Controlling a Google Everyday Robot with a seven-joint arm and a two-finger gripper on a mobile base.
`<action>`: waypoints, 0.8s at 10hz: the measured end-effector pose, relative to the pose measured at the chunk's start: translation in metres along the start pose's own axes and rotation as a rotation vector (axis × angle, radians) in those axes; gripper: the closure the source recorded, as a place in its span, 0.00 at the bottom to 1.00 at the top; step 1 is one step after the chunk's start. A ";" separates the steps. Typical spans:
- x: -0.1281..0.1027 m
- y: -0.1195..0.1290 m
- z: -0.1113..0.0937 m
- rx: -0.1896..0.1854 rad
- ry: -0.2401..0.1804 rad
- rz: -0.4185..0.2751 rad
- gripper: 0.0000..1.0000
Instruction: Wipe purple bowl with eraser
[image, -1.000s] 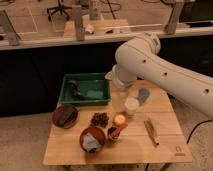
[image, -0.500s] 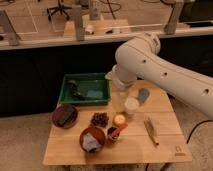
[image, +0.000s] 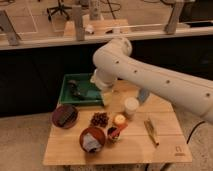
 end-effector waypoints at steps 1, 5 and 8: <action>-0.010 -0.005 0.022 -0.013 -0.012 -0.010 0.20; -0.053 -0.032 0.110 -0.073 -0.051 -0.091 0.20; -0.059 -0.034 0.125 -0.098 -0.064 -0.116 0.20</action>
